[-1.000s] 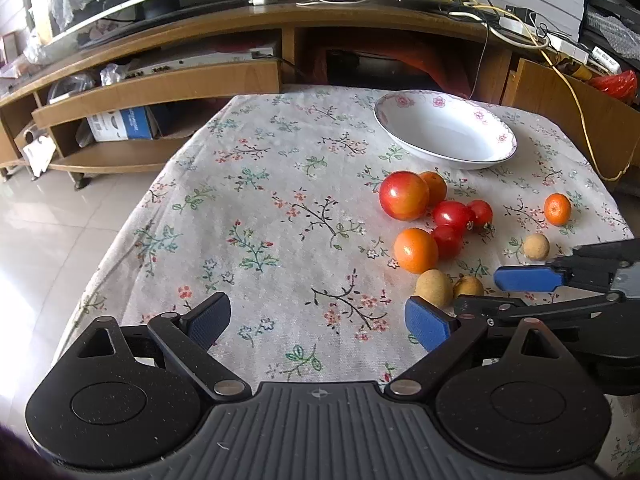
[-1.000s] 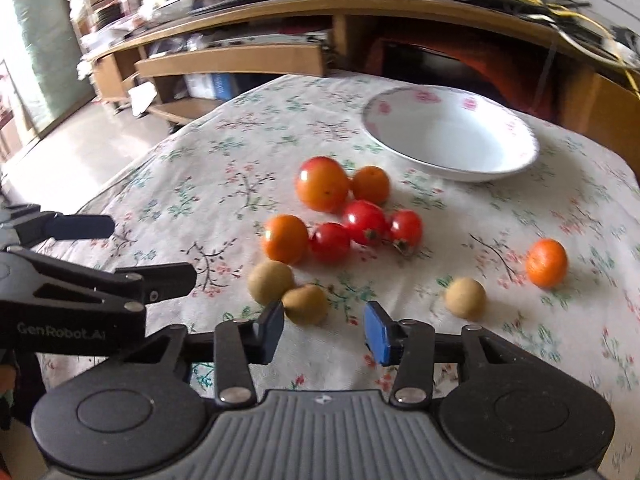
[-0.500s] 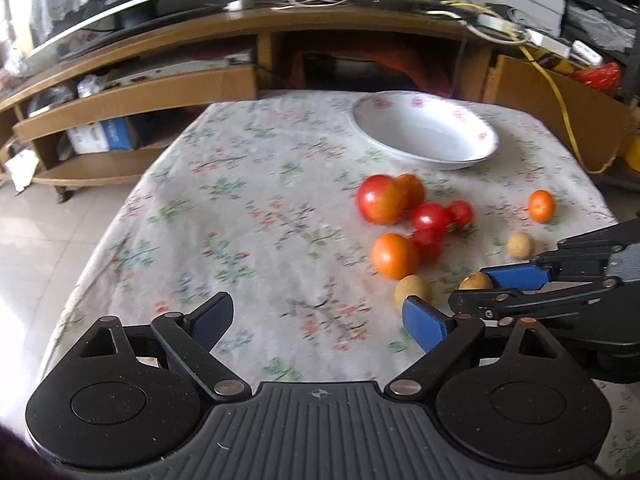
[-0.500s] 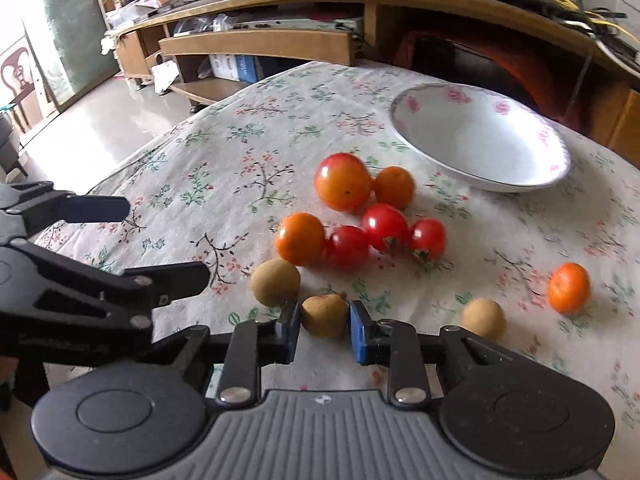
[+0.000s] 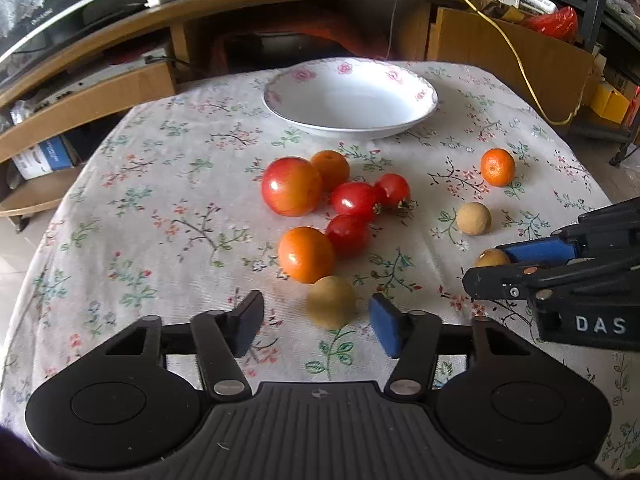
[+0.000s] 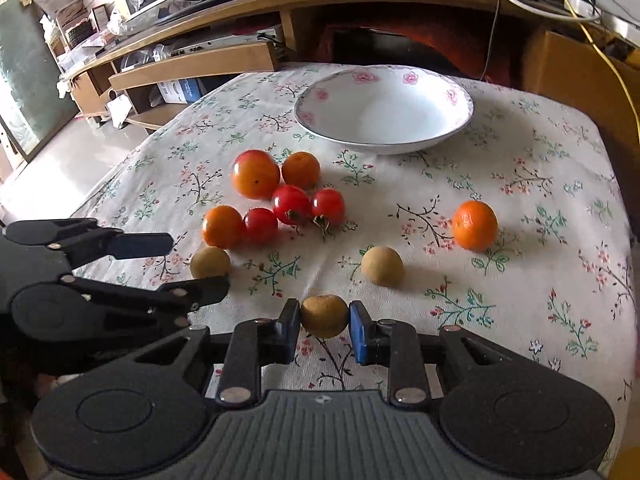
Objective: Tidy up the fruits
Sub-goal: 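Close the right gripper on a small tan fruit while the left gripper grasps another tan fruit, then carry both tan fruits over the white bowl and open the left gripper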
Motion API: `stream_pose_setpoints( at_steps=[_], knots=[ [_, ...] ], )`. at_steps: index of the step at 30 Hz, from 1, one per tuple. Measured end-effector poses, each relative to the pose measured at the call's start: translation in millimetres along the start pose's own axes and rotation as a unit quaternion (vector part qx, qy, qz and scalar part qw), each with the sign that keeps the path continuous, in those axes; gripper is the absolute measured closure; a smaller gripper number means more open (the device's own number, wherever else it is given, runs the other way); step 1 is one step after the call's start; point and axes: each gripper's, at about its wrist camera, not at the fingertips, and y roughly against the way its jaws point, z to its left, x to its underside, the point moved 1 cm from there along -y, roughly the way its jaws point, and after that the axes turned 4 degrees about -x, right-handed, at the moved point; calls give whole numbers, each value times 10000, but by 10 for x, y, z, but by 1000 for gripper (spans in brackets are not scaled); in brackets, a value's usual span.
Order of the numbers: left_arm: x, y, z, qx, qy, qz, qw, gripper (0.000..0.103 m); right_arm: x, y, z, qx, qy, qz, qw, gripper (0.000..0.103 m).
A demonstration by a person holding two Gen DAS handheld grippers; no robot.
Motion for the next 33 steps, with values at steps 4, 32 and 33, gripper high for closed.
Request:
stream_pose_setpoints(
  at_steps=[4, 32, 33],
  knots=[
    [-33, -43, 4, 26, 136, 81, 9999, 55, 15, 21, -10, -42, -31, -10, 10000, 76],
    [-630, 139, 69, 363, 275, -201, 9988, 70, -503, 239, -30, 327, -289, -371, 9984, 77],
    [-681, 113, 73, 369, 265, -221, 9987, 70, -537, 214, -36, 334, -290, -367, 9983, 76]
  ],
)
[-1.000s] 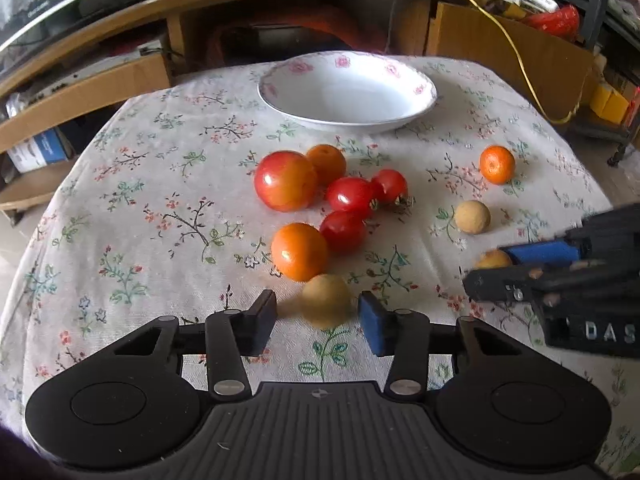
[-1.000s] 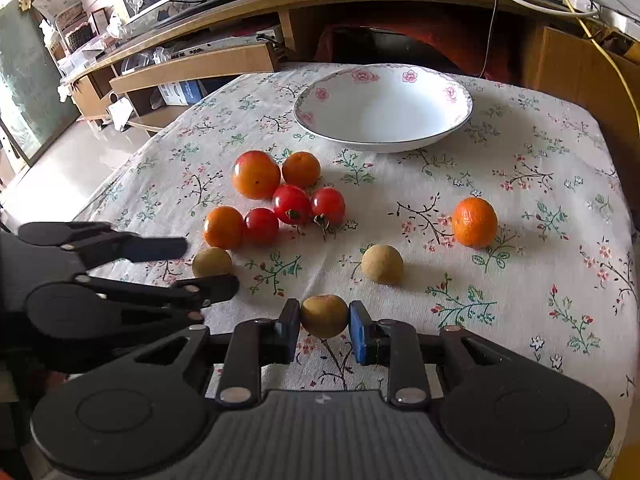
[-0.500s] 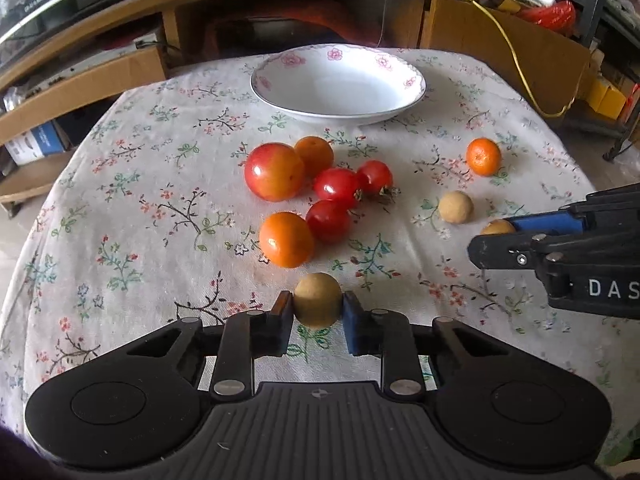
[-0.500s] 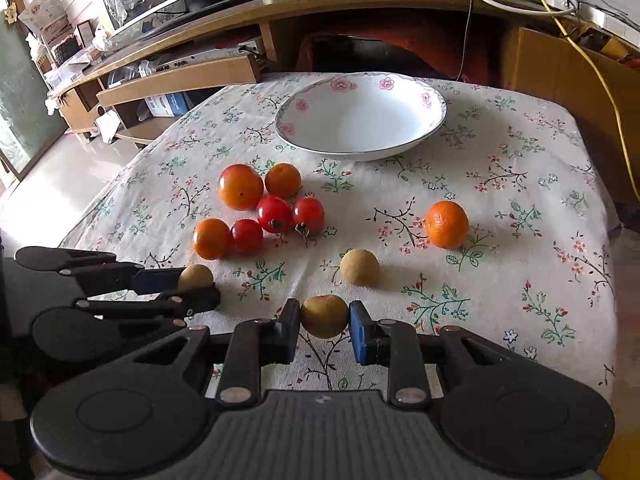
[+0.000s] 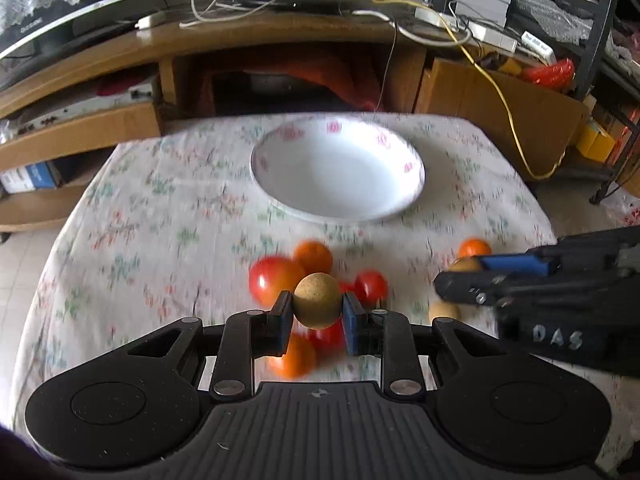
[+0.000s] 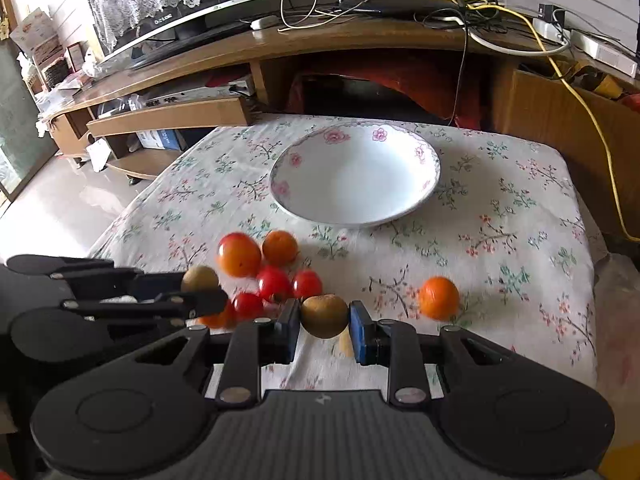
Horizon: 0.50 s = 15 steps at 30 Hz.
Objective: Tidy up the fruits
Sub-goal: 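Carry both tan fruits over the white bowl and open the left gripper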
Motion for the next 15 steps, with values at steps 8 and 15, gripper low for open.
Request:
stream_pose_setpoints(
  at_steps=[8, 15],
  knots=[
    [-405, -338, -18, 56, -35, -64, 10000, 70, -396, -203, -173, 108, 1, -111, 9999, 76],
    [-601, -591, -52, 5, -110, -36, 9999, 70, -661, -508, -360, 176, 61, -55, 9998, 76]
  ],
)
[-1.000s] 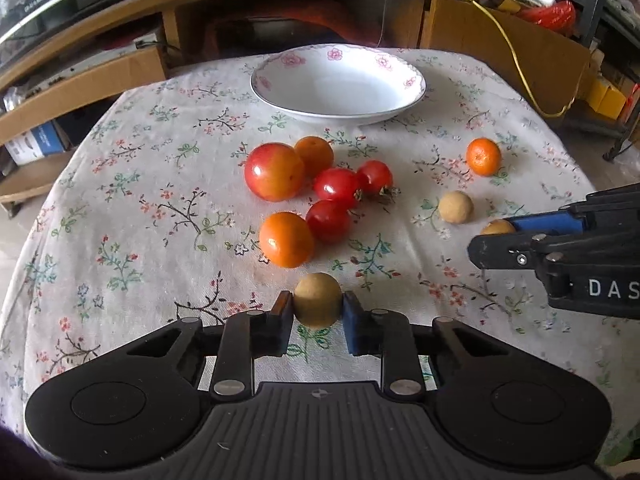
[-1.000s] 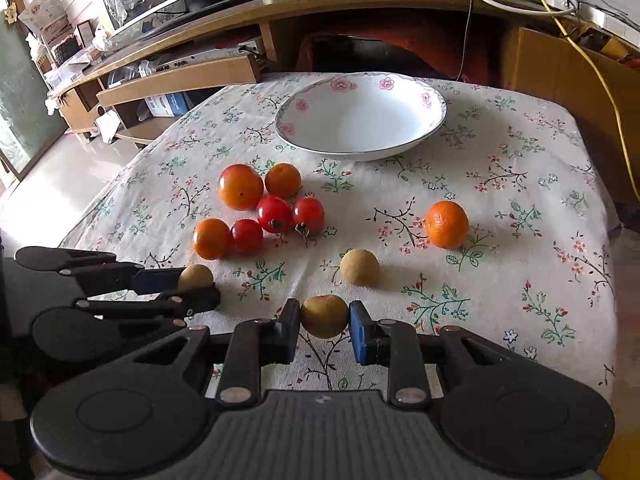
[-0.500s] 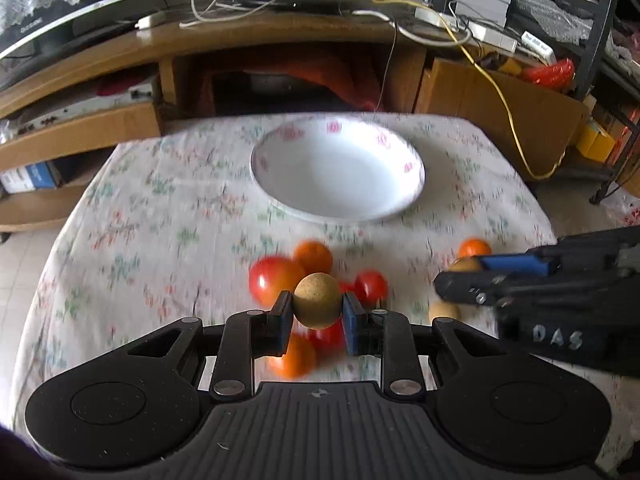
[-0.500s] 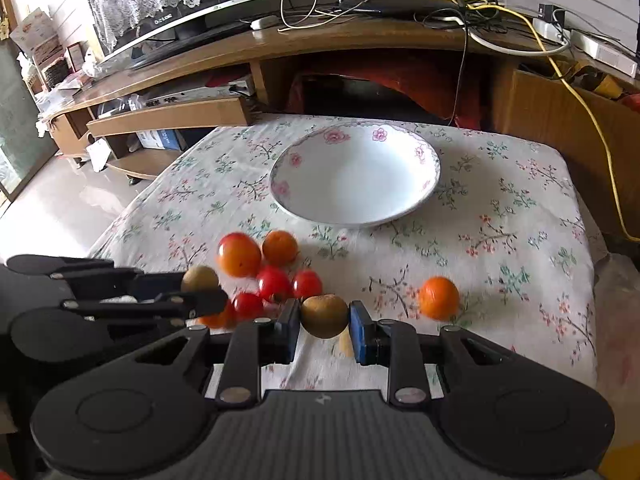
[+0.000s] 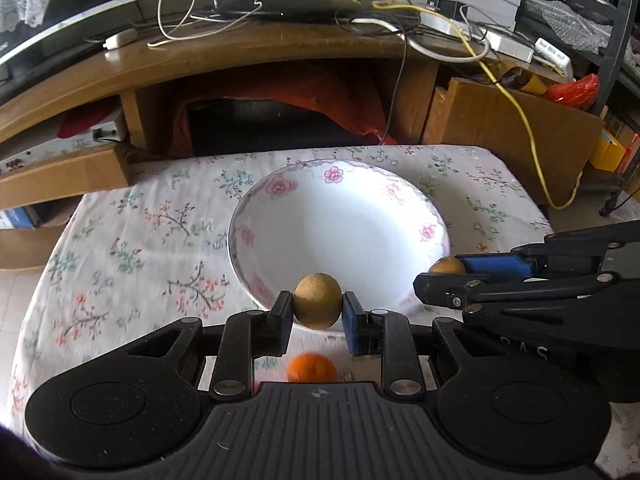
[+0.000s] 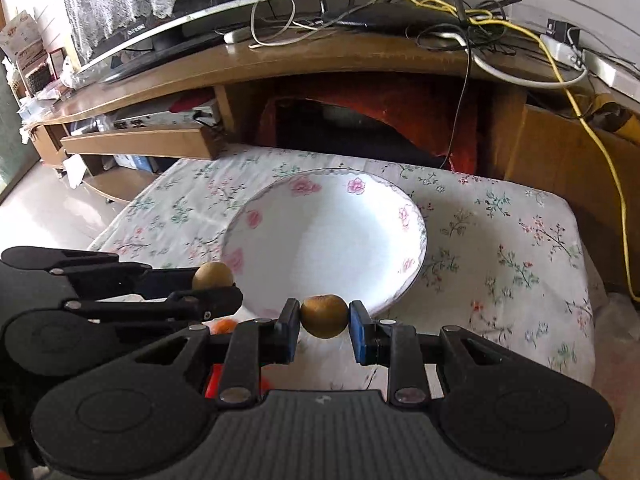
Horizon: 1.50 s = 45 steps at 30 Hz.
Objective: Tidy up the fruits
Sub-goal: 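Carry both tan fruits over the white bowl and open the left gripper, then open the right gripper to drop its tan fruit into the bowl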
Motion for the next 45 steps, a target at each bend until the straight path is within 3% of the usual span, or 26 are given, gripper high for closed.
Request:
stream_pose_setpoints(
  at_steps=[26, 45],
  knots=[
    [-67, -295, 19, -131, -1, 203, 9997, 69, -93, -443, -187, -69, 3, 213, 9997, 76],
    [-103, -176, -3, -219, -34, 29, 9998, 52, -100, -358, -191, 66, -27, 95, 9999, 75]
  ],
)
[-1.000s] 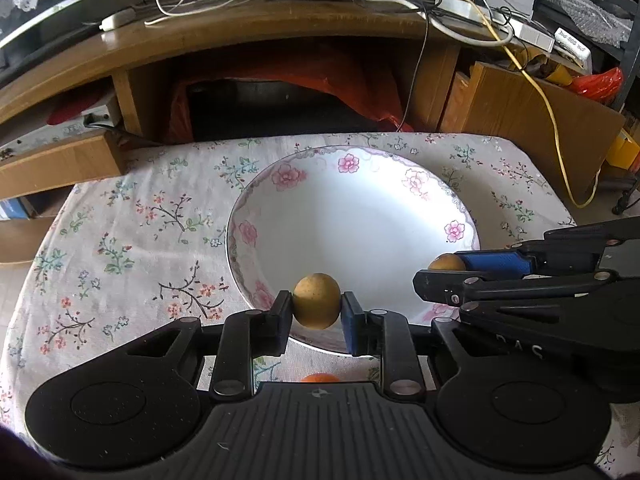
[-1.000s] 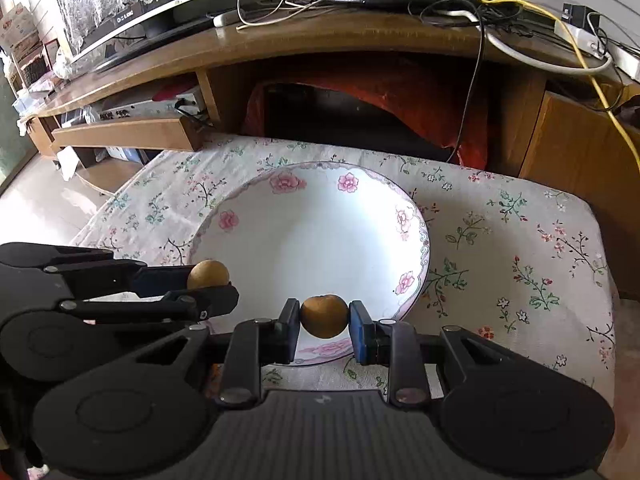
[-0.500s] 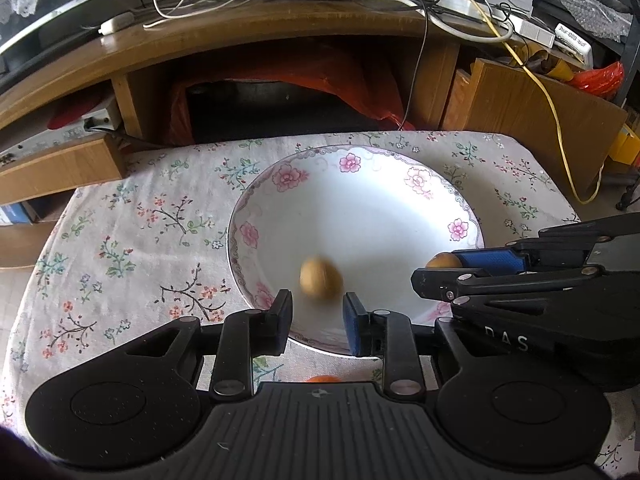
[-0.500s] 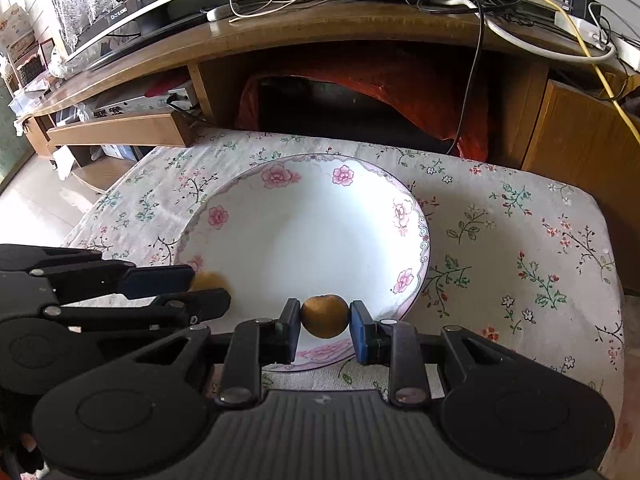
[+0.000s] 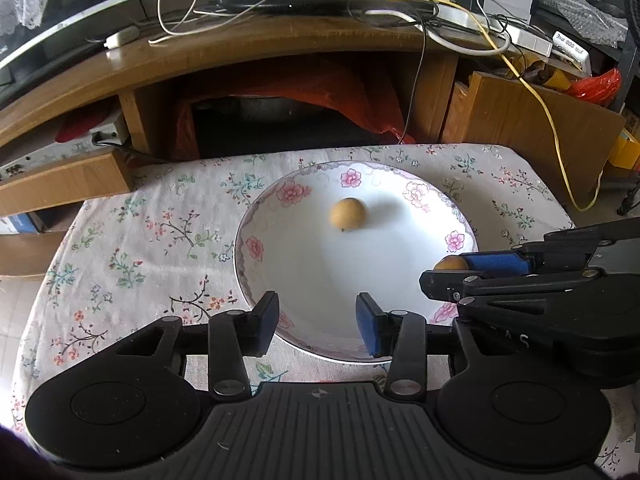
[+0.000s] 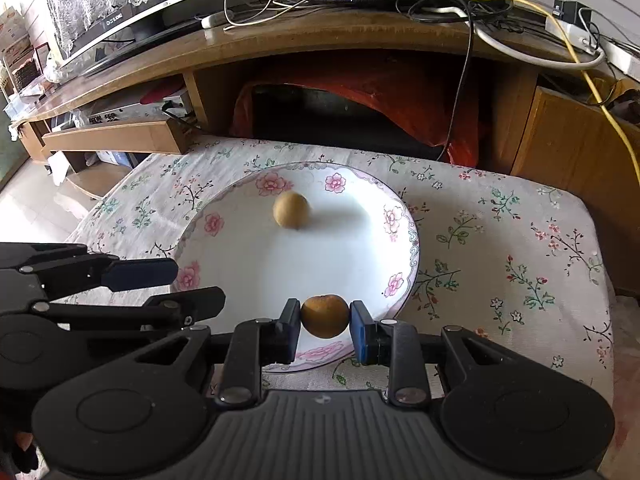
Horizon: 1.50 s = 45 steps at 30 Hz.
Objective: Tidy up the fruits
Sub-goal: 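Open the right gripper to drop its tan fruit into the bowl, then grasp a third tan fruit with the right gripper while the left grasps an orange tangerine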
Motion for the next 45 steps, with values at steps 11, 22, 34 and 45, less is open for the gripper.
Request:
stream_pose_setpoints(
  at_steps=[11, 22, 34, 45],
  knots=[
    [4, 143, 21, 35, 47, -119, 9999, 48, -13, 155, 57, 40, 15, -187, 9998, 75],
    [73, 294, 1, 91, -15, -192, 9998, 47, 60, 319, 111, 55, 18, -230, 9997, 75],
    [240, 426, 6, 157, -35, -128, 9998, 47, 207, 435, 220, 30, 121, -147, 9998, 75],
    [486, 521, 5, 289, -52, 98, 9995, 47, 437, 493, 298, -103, 51, 81, 9999, 75]
  ],
)
